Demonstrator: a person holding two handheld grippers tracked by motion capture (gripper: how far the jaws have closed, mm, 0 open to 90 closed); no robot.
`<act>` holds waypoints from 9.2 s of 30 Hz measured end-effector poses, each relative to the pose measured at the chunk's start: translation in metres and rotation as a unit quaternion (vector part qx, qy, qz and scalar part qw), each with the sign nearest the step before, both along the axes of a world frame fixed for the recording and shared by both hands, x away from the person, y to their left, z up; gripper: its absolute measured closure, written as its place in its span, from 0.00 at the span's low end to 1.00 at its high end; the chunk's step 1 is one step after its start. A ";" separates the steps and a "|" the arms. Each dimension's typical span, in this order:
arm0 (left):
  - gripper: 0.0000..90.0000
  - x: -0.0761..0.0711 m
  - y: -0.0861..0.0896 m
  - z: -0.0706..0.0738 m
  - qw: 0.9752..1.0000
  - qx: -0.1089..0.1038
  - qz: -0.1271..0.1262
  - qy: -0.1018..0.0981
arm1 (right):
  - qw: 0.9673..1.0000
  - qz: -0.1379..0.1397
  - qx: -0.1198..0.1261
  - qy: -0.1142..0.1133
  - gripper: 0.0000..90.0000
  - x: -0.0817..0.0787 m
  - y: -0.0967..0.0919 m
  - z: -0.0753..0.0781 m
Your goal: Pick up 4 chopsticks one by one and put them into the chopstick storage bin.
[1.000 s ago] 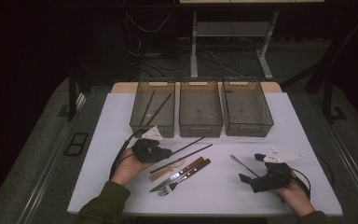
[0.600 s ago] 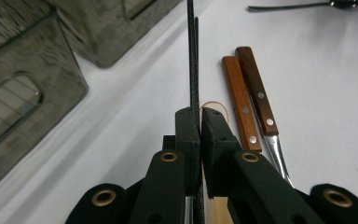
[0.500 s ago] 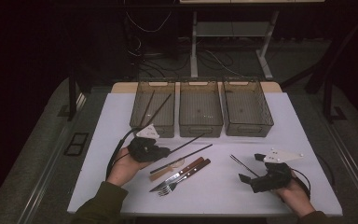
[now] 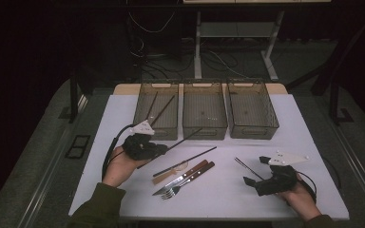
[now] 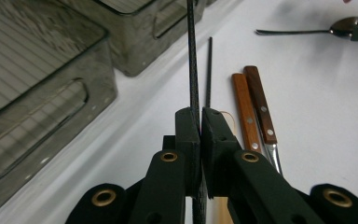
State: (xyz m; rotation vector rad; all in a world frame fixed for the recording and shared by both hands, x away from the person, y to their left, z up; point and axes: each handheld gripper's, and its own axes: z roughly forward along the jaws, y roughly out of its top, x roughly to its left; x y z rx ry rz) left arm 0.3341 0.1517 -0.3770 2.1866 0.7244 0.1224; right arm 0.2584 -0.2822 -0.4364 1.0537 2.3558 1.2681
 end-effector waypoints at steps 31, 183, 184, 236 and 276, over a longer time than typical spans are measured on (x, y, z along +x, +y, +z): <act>0.95 0.054 0.017 0.026 0.998 -0.005 0.059 -0.002 | 1.000 -0.006 0.003 0.004 0.01 0.001 -0.002 -0.001; 0.88 -0.022 -0.002 -0.064 0.997 0.071 0.001 -0.007 | 1.000 0.001 0.001 -0.001 0.01 -0.001 0.001 0.000; 0.85 -0.022 -0.002 -0.064 0.998 0.068 0.002 -0.010 | 1.000 0.001 0.001 -0.001 0.01 -0.001 0.001 0.000; 0.95 -0.010 -0.025 -0.069 0.997 0.060 -0.024 -0.036 | 1.000 0.005 -0.002 -0.002 0.01 -0.001 0.003 0.000; 0.95 -0.025 0.010 -0.023 1.000 0.009 -0.014 -0.003 | 1.000 -0.005 0.009 0.002 0.01 0.001 0.000 -0.002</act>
